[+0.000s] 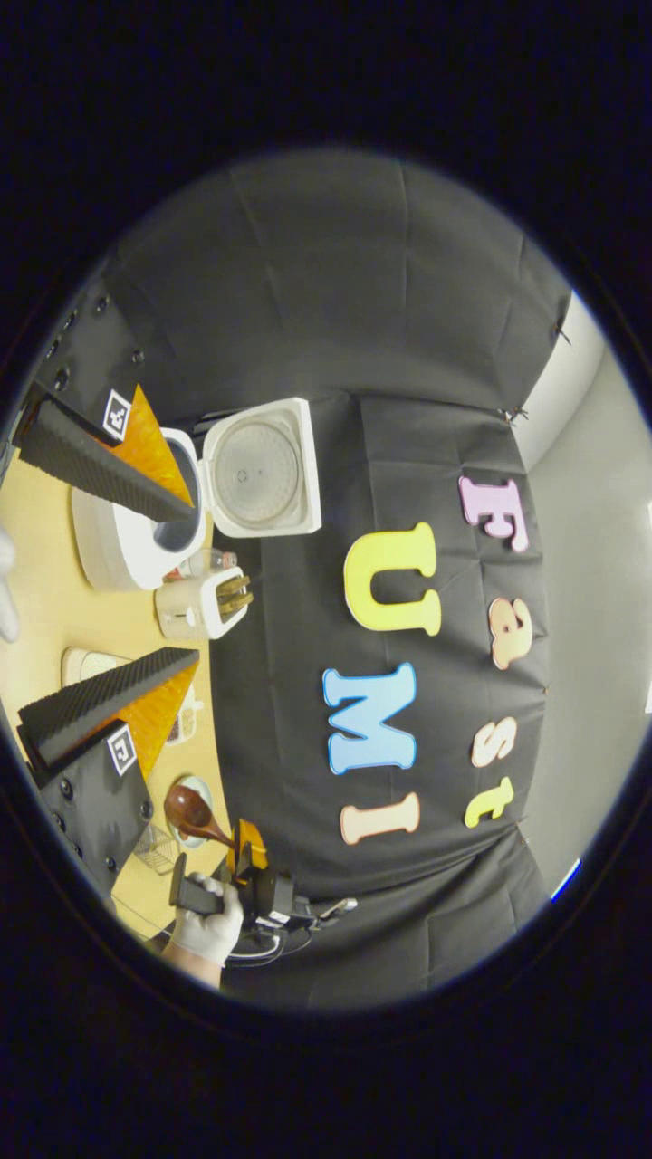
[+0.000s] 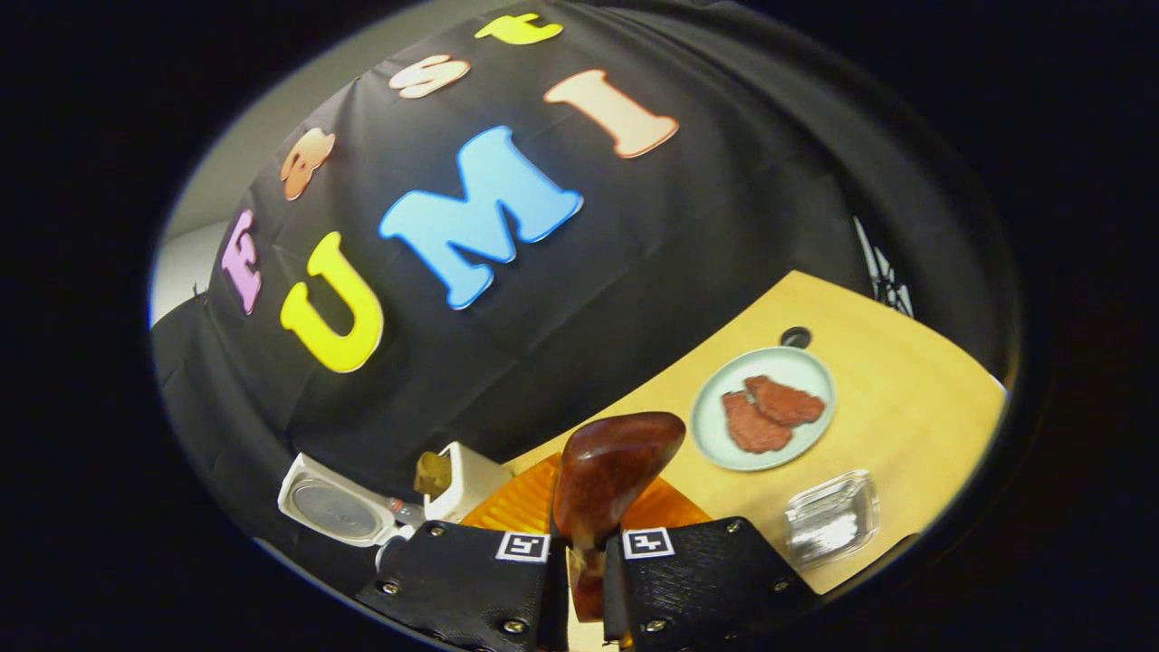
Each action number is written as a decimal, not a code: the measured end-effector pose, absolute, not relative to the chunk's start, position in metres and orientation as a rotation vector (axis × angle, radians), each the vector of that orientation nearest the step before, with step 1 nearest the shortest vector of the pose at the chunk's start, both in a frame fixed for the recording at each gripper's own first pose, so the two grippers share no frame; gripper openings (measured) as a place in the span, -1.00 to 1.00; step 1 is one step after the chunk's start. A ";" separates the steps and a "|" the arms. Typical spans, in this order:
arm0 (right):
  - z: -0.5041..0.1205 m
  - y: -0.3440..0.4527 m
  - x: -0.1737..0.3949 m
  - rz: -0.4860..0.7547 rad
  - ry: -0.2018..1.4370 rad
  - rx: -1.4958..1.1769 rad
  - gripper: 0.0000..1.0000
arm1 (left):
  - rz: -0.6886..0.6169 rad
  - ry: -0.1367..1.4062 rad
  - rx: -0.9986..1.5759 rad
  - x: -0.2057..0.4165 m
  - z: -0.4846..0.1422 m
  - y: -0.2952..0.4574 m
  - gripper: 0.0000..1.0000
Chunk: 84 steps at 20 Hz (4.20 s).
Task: Close the left gripper, press the button to open the rice cooker; take a wooden spoon from the chopstick holder with the right hand, scoop a spoonful of rice and pour it into the rice cooker, then put the wooden spoon back into the chopstick holder.
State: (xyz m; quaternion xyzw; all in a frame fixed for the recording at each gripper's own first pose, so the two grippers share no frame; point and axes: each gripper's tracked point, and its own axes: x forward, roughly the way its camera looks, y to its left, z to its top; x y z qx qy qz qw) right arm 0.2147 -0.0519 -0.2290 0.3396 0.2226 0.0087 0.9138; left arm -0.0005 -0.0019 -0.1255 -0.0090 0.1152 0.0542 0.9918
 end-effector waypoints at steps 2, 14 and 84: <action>-0.242 -0.096 0.210 -0.041 0.456 0.689 -0.70 | 0.098 0.231 -0.007 0.003 -0.122 -0.017 0.99; -0.310 -0.147 0.204 -0.090 0.531 0.652 -0.70 | 0.123 0.244 0.056 0.007 -0.111 -0.054 0.90; -0.140 0.007 0.075 0.072 0.400 0.143 0.92 | 0.559 0.478 -0.101 0.352 -0.135 0.277 0.89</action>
